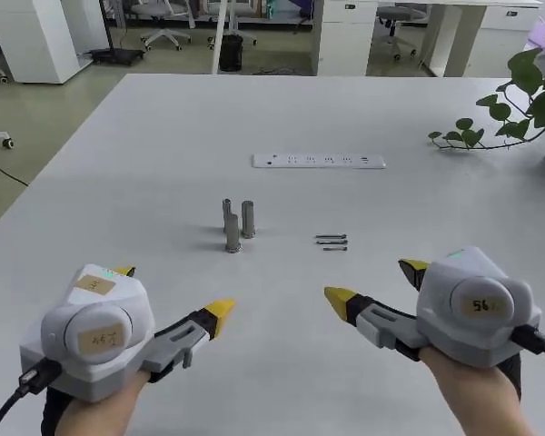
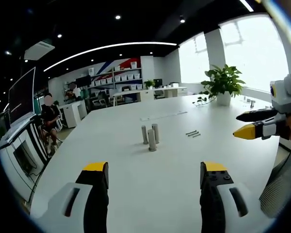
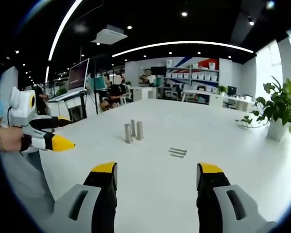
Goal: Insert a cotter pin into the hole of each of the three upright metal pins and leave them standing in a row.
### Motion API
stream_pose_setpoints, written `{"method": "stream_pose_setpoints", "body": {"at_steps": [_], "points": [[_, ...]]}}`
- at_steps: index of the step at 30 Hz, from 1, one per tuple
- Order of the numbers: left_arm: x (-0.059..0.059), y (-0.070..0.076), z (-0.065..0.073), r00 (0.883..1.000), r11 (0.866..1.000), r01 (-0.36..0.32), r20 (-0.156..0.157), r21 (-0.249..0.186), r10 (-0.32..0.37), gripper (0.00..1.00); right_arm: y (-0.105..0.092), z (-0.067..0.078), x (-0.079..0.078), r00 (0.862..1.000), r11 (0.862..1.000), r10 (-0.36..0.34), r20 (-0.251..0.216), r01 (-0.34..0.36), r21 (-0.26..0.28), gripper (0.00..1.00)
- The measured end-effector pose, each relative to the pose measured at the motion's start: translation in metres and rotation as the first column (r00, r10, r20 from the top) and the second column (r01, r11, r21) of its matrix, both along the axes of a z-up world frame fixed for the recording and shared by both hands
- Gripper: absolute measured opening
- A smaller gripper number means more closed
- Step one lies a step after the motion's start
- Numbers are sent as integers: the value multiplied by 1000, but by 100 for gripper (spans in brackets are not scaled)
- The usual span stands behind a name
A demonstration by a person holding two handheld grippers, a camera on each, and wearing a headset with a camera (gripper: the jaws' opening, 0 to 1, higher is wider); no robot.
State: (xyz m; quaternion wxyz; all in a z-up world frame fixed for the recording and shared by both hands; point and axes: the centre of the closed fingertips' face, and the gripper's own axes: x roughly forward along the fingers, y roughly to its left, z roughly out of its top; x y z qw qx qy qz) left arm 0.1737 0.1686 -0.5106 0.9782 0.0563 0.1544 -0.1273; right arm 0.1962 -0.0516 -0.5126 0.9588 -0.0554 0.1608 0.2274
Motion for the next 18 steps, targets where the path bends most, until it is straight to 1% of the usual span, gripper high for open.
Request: {"method": "stream_pose_setpoints", "body": {"at_steps": [8,13,18], "points": [[1,0,1,1000,1000,2,-1,8,-2,75,6,5,-2,1000,1000,29,7,-29,6,61],[3,2,-1,1000,1000,-1,-12,16,1,73,8,6,-2,999,999,36,5,-36,11,61],[3,2,-1,1000,1000,3,-17,12,-3,71,8,7,0,999,999,39,-2,-39,17,61]]}}
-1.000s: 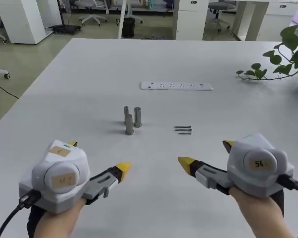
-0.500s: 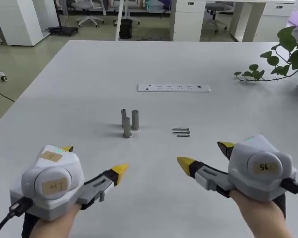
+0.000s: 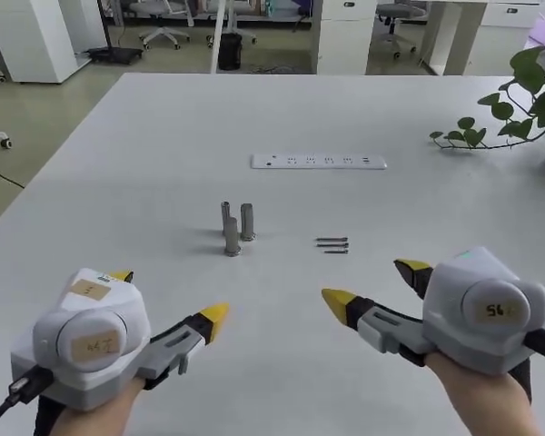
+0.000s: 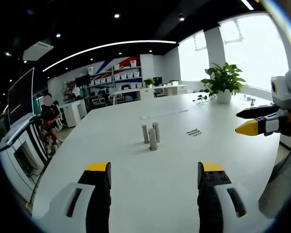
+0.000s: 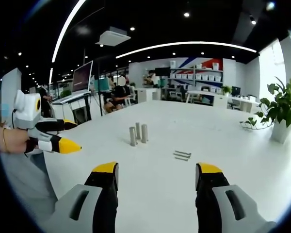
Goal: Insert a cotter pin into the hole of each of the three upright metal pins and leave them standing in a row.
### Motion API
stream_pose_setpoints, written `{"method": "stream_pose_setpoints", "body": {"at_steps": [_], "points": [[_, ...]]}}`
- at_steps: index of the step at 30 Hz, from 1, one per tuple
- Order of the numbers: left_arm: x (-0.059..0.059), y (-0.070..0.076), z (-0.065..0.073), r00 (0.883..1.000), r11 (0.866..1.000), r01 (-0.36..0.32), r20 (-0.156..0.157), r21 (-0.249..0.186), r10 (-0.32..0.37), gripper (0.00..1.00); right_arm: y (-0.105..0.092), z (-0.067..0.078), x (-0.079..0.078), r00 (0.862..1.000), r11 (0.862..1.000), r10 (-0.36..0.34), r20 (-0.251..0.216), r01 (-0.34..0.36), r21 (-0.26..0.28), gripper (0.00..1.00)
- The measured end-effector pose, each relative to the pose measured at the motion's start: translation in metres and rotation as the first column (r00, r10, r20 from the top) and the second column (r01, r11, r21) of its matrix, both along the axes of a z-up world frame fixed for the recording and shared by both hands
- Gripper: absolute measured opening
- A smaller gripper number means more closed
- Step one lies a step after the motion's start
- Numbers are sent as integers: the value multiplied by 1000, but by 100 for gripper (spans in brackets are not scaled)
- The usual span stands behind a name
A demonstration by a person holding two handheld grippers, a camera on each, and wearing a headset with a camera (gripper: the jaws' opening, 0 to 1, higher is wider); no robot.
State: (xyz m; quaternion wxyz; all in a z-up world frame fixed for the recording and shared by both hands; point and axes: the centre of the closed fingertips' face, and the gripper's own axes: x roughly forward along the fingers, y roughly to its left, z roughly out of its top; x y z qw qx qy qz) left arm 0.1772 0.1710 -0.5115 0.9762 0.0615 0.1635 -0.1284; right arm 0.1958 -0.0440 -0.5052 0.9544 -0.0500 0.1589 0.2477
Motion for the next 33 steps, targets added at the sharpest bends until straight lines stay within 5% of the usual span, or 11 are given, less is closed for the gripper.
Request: {"method": "stream_pose_setpoints", "body": {"at_steps": [15,17,20,24,33], "points": [[5,6,-4,999,999,-1,-38,-36,0,67,1,6,-5,998,998,53,-24,-54,-14,62],[11,7,0,999,998,0,-37,-66,-3,66,-1,2,-4,998,998,58,-35,-59,-23,62],[22,10,4,999,999,16,-49,-44,-18,64,-2,-3,-3,996,998,65,-62,-66,-19,62],[37,11,7,998,997,37,-53,-70,-41,59,-1,-3,-2,994,997,78,-73,-79,-18,62],[83,12,5,993,994,110,-47,-11,-110,51,2,5,10,993,997,74,-88,-71,37,61]]}}
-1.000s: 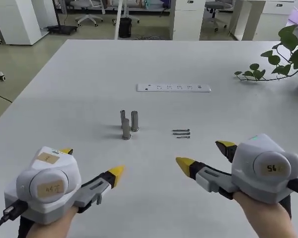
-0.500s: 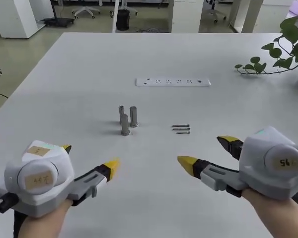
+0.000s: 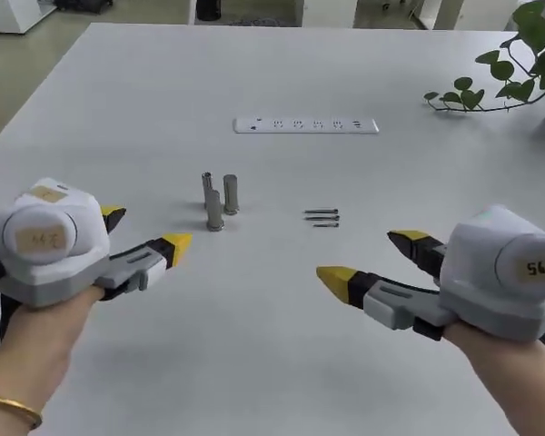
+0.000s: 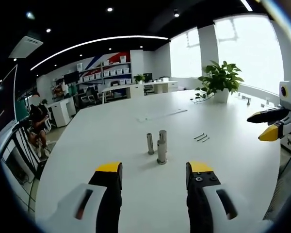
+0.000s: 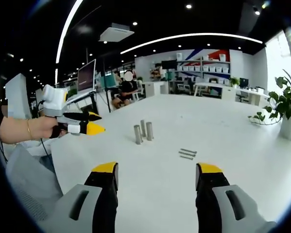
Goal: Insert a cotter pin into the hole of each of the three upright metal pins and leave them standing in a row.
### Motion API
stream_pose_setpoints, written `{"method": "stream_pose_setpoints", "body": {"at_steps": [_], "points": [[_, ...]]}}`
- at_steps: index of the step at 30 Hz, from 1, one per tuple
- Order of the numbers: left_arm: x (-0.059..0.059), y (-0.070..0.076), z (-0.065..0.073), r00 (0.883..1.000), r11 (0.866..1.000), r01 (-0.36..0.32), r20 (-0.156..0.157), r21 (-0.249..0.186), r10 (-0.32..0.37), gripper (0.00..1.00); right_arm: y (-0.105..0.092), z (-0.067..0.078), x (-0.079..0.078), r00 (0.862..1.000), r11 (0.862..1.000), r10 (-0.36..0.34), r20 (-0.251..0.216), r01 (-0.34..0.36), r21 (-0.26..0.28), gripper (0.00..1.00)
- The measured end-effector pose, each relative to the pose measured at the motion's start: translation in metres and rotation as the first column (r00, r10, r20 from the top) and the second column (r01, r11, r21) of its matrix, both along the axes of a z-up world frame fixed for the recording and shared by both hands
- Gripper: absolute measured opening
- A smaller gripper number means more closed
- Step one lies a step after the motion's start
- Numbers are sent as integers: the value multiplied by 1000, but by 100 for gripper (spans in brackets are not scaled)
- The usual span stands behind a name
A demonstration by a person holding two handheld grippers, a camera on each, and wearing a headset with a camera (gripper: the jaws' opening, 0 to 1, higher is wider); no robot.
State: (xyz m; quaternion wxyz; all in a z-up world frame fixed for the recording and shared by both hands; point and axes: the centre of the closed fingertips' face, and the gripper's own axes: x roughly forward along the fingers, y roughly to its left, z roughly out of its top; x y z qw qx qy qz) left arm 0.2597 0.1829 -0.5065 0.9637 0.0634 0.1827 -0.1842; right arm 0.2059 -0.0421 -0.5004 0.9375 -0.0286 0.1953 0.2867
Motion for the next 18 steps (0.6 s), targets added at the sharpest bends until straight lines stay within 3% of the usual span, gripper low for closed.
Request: {"method": "stream_pose_setpoints", "body": {"at_steps": [7,18], "points": [[40,4,-8,999,999,30,16,-20,-30,42,3,3,10,1000,999,-6,-21,7,47,60],[80,1,-33,995,995,99,-15,-14,-100,33,10,-7,20,999,1000,4,-51,-3,31,59]]}}
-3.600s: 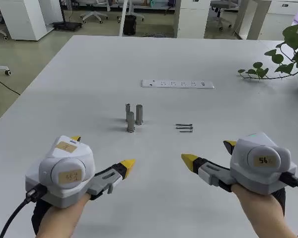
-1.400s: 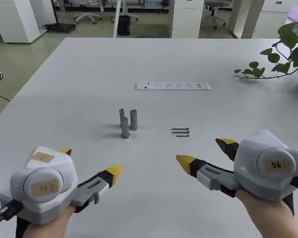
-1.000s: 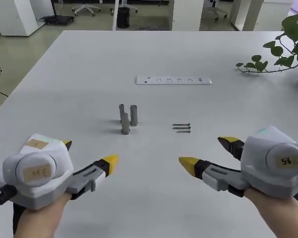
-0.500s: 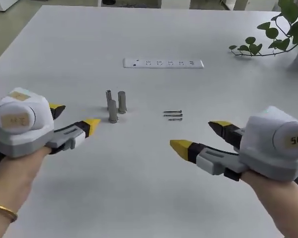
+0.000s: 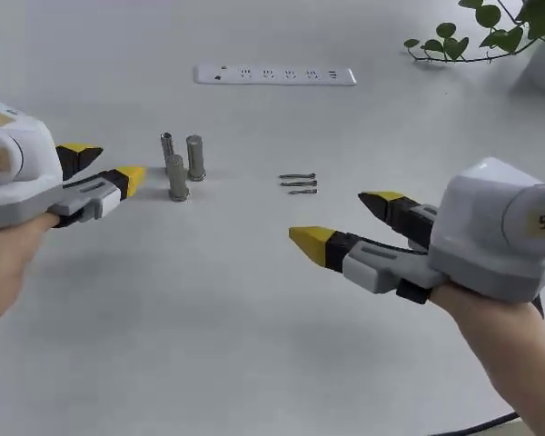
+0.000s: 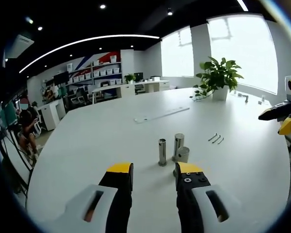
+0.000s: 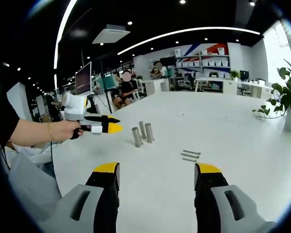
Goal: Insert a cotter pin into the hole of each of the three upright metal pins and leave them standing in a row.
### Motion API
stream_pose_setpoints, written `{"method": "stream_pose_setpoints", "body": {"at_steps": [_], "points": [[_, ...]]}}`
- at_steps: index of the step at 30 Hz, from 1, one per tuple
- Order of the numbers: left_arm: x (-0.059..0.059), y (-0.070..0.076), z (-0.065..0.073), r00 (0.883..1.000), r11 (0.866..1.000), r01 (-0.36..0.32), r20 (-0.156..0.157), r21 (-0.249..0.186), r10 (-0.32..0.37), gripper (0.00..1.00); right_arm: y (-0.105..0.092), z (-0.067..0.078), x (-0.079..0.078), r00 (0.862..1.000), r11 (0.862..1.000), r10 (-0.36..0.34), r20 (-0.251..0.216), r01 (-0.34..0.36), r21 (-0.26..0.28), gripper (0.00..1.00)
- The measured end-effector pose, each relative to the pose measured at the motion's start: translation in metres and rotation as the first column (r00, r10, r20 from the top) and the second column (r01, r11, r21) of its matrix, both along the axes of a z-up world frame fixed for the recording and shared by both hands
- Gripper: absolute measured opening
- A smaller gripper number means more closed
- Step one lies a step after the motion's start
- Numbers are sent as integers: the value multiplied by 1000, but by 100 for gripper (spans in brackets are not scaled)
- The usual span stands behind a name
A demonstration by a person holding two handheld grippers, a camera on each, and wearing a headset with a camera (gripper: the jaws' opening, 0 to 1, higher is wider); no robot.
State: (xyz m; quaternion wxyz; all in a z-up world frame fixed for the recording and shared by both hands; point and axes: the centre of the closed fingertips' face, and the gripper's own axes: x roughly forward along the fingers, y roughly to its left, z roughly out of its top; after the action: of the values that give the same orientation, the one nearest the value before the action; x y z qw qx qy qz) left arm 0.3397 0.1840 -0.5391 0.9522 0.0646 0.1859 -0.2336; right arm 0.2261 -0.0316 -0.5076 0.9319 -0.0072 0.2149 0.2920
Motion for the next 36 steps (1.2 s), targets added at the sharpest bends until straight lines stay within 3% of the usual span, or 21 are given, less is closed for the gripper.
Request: {"method": "stream_pose_setpoints", "body": {"at_steps": [4,10,14,22,24,27,32,36], "points": [[10,0,-11,1000,1000,18,-14,21,-17,30,-2,-11,4,1000,999,-10,-11,10,-41,58],[26,-11,-20,997,997,71,-21,-15,-71,26,-4,-18,7,1000,998,-19,-20,18,-52,57],[33,-22,-20,993,993,114,-7,-37,-114,24,-8,-24,9,999,998,-30,-37,28,-58,57],[41,-34,-20,980,980,197,-1,-29,-197,19,-16,-31,10,996,996,-62,-57,58,-68,57],[40,-39,-21,974,973,225,-7,-47,-226,18,-19,-32,9,996,995,-69,-61,65,-71,56],[44,-39,-24,971,971,237,-15,-29,-238,17,-21,-34,7,995,994,-79,-67,73,-76,56],[49,-47,-21,963,961,271,0,-58,-271,16,-22,-36,7,993,993,-90,-76,84,-80,55],[52,-53,-19,956,954,294,7,-61,-294,9,-18,-32,12,992,993,-106,-69,101,-68,54]]}}
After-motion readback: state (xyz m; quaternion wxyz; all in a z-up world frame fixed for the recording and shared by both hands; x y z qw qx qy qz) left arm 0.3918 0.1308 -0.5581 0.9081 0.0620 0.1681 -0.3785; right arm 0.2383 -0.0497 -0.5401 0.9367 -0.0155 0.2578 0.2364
